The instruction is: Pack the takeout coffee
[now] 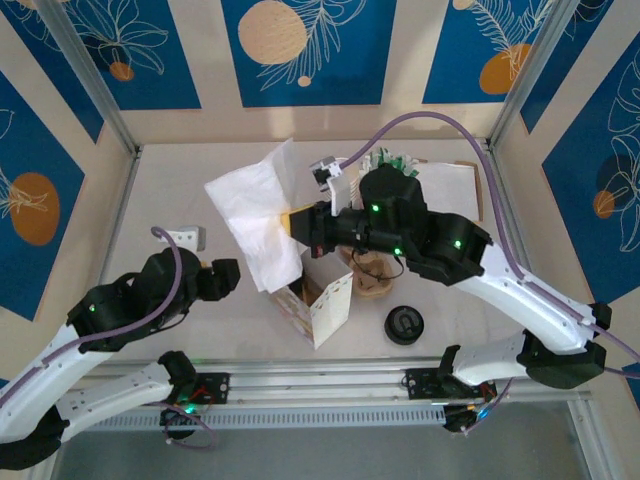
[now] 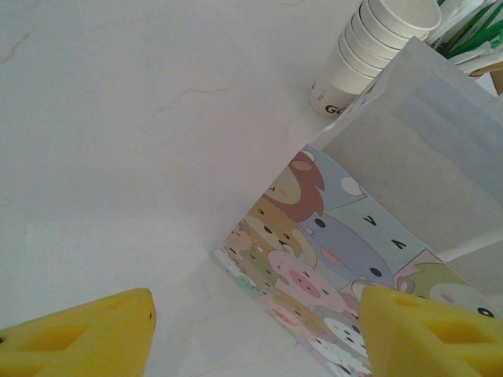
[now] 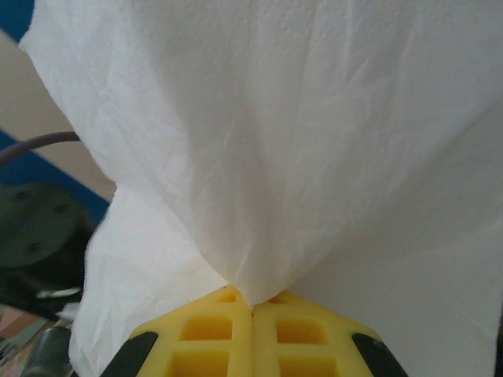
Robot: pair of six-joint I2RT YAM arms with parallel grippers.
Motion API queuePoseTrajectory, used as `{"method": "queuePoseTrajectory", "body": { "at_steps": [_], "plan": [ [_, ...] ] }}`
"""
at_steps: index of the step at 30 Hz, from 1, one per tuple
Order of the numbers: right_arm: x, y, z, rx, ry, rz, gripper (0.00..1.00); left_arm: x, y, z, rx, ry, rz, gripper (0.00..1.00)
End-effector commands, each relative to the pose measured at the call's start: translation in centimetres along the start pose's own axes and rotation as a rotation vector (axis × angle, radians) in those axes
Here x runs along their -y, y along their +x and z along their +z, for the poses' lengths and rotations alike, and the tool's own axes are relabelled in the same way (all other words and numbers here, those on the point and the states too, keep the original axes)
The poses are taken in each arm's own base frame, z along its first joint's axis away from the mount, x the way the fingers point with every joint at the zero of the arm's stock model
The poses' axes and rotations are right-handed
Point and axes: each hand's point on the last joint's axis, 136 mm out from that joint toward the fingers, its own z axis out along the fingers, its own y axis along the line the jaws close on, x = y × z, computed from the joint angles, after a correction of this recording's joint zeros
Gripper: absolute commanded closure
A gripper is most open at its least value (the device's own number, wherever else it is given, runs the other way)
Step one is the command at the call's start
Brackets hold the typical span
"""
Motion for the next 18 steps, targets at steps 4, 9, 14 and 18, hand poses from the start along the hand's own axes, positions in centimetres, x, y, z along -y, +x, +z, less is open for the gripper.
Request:
{"method": "queuePoseTrajectory", "body": {
  "at_steps": [4,9,14,18],
  "plan": [
    [3.1,1.8,0.7,-0.043,0.048,0.159,1.0,0.0,0.1,0.2,-0.001,0.005,-0.028,0.31],
    [5.2,2.9,0.6,-0.055,0.065,0.302,1.0,0.1,0.2,0.4,-0.009,0.003,-0.022,0.31],
    [6.8,4.3,0.5,-0.065,0.126,0.379,1.0,0.0,0.4,0.5,-0.009,0.0,-0.027,0.32],
    [8.7,5.3,0.2,-0.059,0.22,0.426,1.0,0.1,0.6,0.7,-0.016,0.004,-0.029,0.33]
  ]
}}
